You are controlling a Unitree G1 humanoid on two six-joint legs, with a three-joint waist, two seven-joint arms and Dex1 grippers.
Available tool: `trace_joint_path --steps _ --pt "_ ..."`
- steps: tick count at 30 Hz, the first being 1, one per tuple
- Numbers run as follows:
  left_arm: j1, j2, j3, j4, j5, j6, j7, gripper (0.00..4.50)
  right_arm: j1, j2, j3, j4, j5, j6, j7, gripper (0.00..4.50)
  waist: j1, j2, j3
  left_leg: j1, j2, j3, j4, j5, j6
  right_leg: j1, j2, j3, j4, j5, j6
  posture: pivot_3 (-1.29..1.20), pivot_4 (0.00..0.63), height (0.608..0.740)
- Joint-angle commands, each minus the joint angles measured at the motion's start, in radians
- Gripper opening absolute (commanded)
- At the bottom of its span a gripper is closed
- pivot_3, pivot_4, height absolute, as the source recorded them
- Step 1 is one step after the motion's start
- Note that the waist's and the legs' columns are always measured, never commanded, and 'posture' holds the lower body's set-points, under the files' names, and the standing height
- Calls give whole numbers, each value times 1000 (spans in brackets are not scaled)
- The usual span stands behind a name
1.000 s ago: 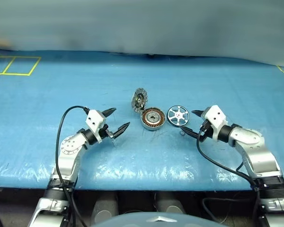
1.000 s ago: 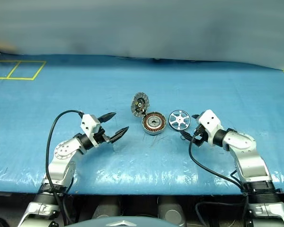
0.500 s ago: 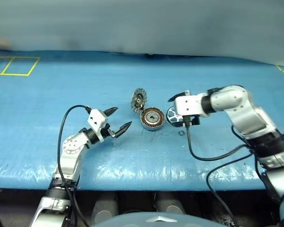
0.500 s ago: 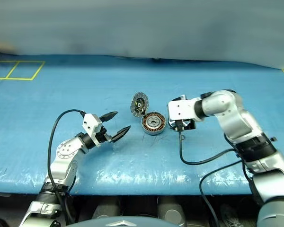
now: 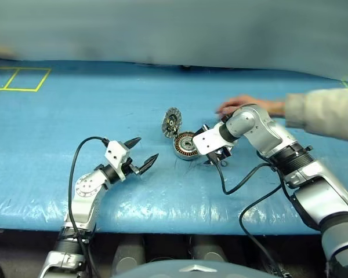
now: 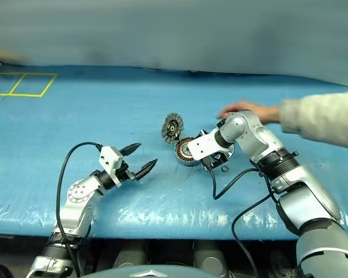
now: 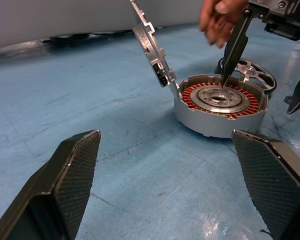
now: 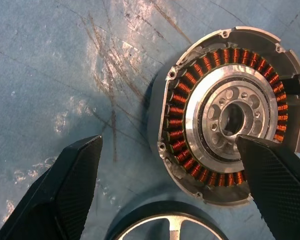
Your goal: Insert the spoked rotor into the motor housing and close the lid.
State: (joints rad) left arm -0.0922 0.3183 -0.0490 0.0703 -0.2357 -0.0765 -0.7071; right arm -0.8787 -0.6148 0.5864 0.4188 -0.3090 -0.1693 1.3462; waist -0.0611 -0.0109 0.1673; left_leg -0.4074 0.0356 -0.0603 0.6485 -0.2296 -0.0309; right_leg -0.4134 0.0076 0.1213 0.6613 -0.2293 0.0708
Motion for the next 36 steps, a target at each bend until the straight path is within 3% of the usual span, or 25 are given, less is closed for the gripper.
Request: trace_joint_path --steps 1,13,19,27,36 --pt "-1 2 1 -46 2 -14 5 4500 -22 18 -8 17 -11 -26 -8 4476 0 0 0 0 0 0 0 0 0 0 0 0 0 0 0 0 150 740" --pt "-5 5 0 -36 4 -14 8 4500 -17 51 -7 81 -48 -47 -12 4476 10 0 0 0 -1 -1 0 0 0 1 -1 0 0 0 0 0 150 740" --pt "-1 7 -2 -31 5 -12 5 4500 -42 71 -47 98 -63 -59 -126 4476 16 0 0 0 -1 -1 0 0 0 1 -1 0 0 0 -1 0 150 740" --pt "-5 6 -9 -30 5 -6 0 4500 -62 60 -92 54 -57 -56 -208 4476 16 0 0 0 -1 0 0 0 0 1 -1 0 0 0 0 0 150 740" --pt "-9 13 -5 -24 9 -7 -2 4500 -21 55 -97 -1 -40 -32 -193 4476 14 0 0 0 0 0 0 0 0 0 0 0 0 0 -1 0 150 740"
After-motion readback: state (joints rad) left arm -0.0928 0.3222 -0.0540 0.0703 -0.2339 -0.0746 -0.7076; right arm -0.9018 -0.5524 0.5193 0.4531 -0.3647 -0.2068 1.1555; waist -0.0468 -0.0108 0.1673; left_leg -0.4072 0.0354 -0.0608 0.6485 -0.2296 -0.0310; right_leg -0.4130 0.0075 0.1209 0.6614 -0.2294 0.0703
